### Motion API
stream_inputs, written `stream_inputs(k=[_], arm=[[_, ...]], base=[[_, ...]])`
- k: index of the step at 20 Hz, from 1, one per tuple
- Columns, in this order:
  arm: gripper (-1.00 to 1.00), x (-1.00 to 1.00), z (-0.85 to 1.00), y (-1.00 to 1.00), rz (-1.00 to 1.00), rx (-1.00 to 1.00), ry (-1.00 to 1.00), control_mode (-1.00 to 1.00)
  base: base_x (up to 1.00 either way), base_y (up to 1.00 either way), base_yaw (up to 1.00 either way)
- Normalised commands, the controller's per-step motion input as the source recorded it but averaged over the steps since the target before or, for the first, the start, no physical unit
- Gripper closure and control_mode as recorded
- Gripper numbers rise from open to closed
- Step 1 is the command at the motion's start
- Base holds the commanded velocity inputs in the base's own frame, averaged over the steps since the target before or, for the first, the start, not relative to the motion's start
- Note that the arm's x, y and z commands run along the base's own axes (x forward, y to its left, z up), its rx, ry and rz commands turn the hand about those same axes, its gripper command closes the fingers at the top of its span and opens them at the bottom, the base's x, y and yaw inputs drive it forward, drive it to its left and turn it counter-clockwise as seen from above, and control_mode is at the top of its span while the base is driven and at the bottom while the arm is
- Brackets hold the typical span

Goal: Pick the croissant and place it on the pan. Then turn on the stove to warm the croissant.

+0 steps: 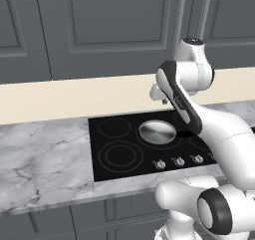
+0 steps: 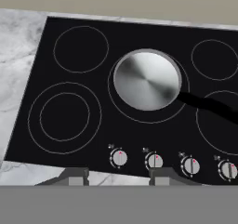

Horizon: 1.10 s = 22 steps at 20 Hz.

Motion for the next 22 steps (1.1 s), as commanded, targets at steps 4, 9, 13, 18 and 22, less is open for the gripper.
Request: stream_inputs(k=[4,9,13,18,22], arm=[[-1.00,-0.14,0.00,-0.09,0.00,0.00,0.00,-1.00],[-1.00,-0.27,0.00,-0.19,-0.01,0.00,0.00,-1.00],[-1.00,-0.30,0.00,-0.18,0.00,0.00,0.00,-1.00],[-1.00,-0.33,-0.03,-0.22,0.00,0.00,0.00,-1.00],[-1.00,-0.28,-0.02,-0.29,0.00,0.00,0.00,-1.00]], base=[[0.00,0.00,0.00],[0.00,0.00,0.00],[0.00,0.00,0.00],[0.00,0.00,0.00],[0.00,0.00,0.00]])
